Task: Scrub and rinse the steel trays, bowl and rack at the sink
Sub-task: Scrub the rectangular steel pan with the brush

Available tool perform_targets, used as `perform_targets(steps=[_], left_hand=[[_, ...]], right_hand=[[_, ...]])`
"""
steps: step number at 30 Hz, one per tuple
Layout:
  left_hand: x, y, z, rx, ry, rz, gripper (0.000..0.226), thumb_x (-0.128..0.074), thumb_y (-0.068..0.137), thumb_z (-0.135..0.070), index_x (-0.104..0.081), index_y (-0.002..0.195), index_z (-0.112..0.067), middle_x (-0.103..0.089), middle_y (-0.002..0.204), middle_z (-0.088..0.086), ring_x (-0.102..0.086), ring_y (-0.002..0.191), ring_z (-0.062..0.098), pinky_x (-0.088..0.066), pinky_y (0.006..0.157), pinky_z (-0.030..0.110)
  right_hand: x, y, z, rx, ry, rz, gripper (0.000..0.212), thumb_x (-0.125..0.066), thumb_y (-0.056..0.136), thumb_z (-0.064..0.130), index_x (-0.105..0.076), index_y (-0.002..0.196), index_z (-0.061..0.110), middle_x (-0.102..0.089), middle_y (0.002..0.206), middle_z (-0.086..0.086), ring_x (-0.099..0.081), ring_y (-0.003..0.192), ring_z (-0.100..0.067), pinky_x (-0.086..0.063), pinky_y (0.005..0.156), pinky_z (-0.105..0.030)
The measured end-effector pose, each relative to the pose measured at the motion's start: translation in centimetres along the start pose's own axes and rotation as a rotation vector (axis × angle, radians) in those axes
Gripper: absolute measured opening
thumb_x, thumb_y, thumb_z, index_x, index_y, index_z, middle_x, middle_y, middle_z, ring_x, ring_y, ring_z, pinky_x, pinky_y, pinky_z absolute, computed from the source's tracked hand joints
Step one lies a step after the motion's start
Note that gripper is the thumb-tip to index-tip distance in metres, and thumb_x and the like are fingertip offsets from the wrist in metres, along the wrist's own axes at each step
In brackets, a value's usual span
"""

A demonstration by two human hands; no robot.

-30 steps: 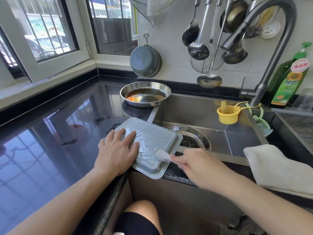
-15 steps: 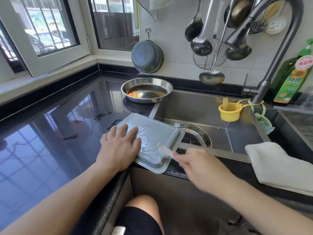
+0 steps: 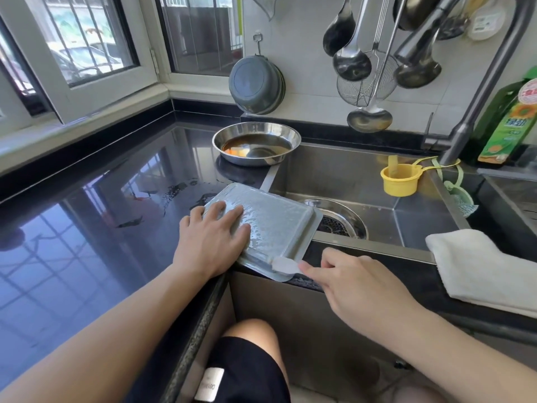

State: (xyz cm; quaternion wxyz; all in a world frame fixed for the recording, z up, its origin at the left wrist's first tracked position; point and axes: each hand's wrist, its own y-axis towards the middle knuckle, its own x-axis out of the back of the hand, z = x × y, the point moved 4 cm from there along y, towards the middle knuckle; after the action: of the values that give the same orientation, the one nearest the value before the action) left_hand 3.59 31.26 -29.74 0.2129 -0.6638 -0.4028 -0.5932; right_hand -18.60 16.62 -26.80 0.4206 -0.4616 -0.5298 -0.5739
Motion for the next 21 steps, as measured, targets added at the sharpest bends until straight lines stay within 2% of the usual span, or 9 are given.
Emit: perform_targets(steps=[2, 7, 9, 12, 14, 16, 18, 19, 21], left_hand=[[0.2, 0.0, -0.1, 0.006, -0.026, 0.029, 0.047, -0.033, 0.099, -0.064, -0.039, 0.144, -0.054, -0.037, 0.156, -0.009, -0.031, 0.138, 0.031, -0.024, 0.115, 0.049], [0.4, -0.2, -0.5, -0.054, 0.011, 0.028, 0.044, -0.031, 0.102, -0.06, -0.037, 0.145, -0.058, -0.038, 0.154, -0.011, -0.035, 0.127, 0.032, -0.03, 0.108, 0.048], [0.5, -0.1, -0.5, -0.04, -0.018, 0.025, 0.04, -0.033, 0.103, -0.055, -0.039, 0.143, -0.058, -0.038, 0.153, -0.011, -0.035, 0.129, 0.032, -0.029, 0.108, 0.048], [0.5, -0.1, -0.6, -0.045, -0.041, 0.038, 0.036, -0.032, 0.105, -0.054, -0.041, 0.139, -0.058, -0.038, 0.152, -0.01, -0.033, 0.132, 0.033, -0.027, 0.108, 0.048], [0.3, 0.0, -0.7, -0.071, -0.047, 0.058, 0.037, -0.03, 0.106, -0.054, -0.041, 0.141, -0.057, -0.037, 0.152, -0.009, -0.032, 0.134, 0.033, -0.026, 0.11, 0.049], [0.3, 0.0, -0.8, -0.094, -0.042, 0.067, 0.039, -0.028, 0.106, -0.055, -0.04, 0.143, -0.057, -0.036, 0.152, -0.009, -0.032, 0.134, 0.033, -0.026, 0.111, 0.048], [0.4, 0.1, -0.8, -0.097, -0.044, 0.083, 0.041, -0.027, 0.107, -0.055, -0.04, 0.146, -0.058, -0.035, 0.153, -0.01, -0.031, 0.136, 0.032, -0.026, 0.112, 0.048], [0.4, 0.1, -0.7, -0.093, -0.049, 0.09, 0.042, -0.027, 0.107, -0.054, -0.041, 0.146, -0.059, -0.035, 0.154, -0.011, -0.03, 0.136, 0.031, -0.025, 0.112, 0.048], [0.4, 0.4, -0.4, -0.082, -0.085, 0.104, 0.041, -0.031, 0.107, -0.051, -0.045, 0.144, -0.062, -0.036, 0.153, -0.014, -0.03, 0.133, 0.028, -0.024, 0.113, 0.045]], right_hand=[[0.2, 0.8, 2.0, 0.028, -0.083, -0.003, 0.052, -0.071, 0.074, 0.014, -0.071, 0.122, 0.033, -0.05, 0.079, 0.004, -0.046, 0.042, -0.025, -0.029, 0.04, -0.033], [0.2, 3.1, 5.7, 0.009, -0.136, -0.024, 0.045, -0.045, 0.1, 0.017, -0.049, 0.145, 0.022, -0.055, 0.112, -0.008, -0.067, 0.079, -0.037, -0.036, 0.058, -0.039], [0.6, 2.6, 5.1, -0.019, -0.14, -0.027, 0.046, -0.059, 0.092, 0.017, -0.057, 0.138, 0.024, -0.057, 0.103, -0.006, -0.066, 0.068, -0.036, -0.035, 0.053, -0.037], [0.5, 0.2, 2.5, -0.044, -0.161, 0.048, 0.055, -0.083, 0.061, 0.015, -0.075, 0.113, 0.028, -0.054, 0.077, 0.0, -0.047, 0.038, -0.029, -0.022, 0.041, -0.03], [0.4, -1.4, 0.4, -0.1, -0.188, 0.057, 0.061, -0.087, 0.054, 0.012, -0.077, 0.111, 0.033, -0.044, 0.07, 0.003, -0.025, 0.036, -0.026, -0.013, 0.041, -0.028], [1.0, -1.7, -0.3, -0.124, -0.204, 0.058, 0.063, -0.088, 0.055, 0.013, -0.077, 0.113, 0.036, -0.034, 0.07, 0.006, -0.017, 0.042, -0.025, -0.007, 0.044, -0.027], [1.5, -0.8, 1.2, -0.09, -0.207, 0.127, 0.056, -0.075, 0.076, 0.02, -0.067, 0.128, 0.039, -0.043, 0.08, 0.005, -0.037, 0.047, -0.029, -0.018, 0.047, -0.028], [1.5, 0.1, 2.1, -0.081, -0.158, 0.121, 0.052, -0.062, 0.088, 0.02, -0.057, 0.137, 0.038, -0.051, 0.094, 0.003, -0.054, 0.061, -0.033, -0.027, 0.053, -0.032], [1.0, 2.5, 4.0, -0.059, -0.118, 0.106, 0.048, -0.046, 0.099, 0.016, -0.047, 0.144, 0.032, -0.052, 0.112, -0.003, -0.064, 0.091, -0.037, -0.036, 0.066, -0.038]])
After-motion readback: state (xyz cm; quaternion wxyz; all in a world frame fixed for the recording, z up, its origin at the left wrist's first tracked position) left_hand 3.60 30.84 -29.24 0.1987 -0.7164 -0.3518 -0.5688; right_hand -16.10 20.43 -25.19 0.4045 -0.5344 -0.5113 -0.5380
